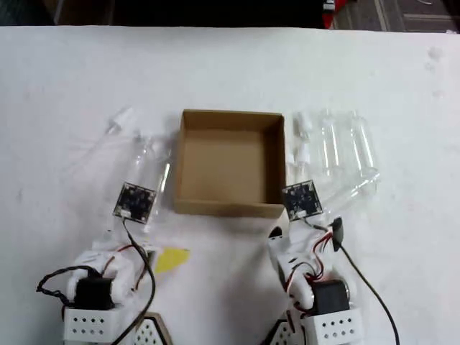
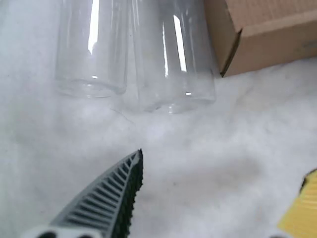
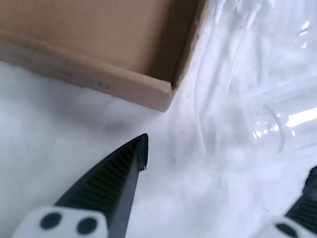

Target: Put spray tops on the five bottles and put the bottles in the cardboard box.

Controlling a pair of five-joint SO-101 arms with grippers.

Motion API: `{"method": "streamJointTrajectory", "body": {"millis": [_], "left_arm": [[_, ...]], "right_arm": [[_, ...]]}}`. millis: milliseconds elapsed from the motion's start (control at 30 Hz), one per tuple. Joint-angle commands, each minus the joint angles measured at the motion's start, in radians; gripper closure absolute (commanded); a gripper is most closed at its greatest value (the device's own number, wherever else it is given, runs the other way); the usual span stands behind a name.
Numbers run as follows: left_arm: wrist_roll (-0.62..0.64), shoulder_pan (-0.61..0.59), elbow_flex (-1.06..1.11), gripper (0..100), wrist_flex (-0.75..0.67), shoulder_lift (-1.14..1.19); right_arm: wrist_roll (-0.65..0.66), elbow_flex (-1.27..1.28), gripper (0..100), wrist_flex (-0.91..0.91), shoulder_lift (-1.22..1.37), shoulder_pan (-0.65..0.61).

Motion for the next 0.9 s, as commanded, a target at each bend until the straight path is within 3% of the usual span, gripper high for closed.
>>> {"method": "streamJointTrajectory", "body": {"millis": [0,67,200,267,300,600,767,867], "left_arm": [[-0.005,-0.008,-0.002,59,0.002,-0.010],[-0.005,-0.008,-0.002,67,0.002,-0.010],[-0.005,-0.008,-0.002,87,0.002,-0.010],[-0.006,-0.008,-0.002,98,0.002,-0.010],[-0.006,-0.007,-0.002,98,0.002,-0.010],[-0.009,-0.007,-0.002,83,0.003,-0.010],[-0.008,-0.007,-0.002,79,0.003,-0.010],[-0.008,-0.007,-0.002,81,0.003,-0.010]], "right_arm": [[0.005,0.008,58.4,0.042,0.001,0.013],[0.005,0.008,68.0,0.044,0.001,0.012],[0.005,0.008,99.6,0.021,-0.001,-0.059],[0.005,0.008,93.0,0.022,-0.001,-0.074],[0.005,0.008,88.9,0.021,-0.001,-0.076],[0.006,0.008,74.6,0.015,-0.002,-0.073],[0.006,0.008,73.1,0.022,-0.001,-0.073],[0.006,0.008,78.6,0.033,-0.001,-0.073]]}}
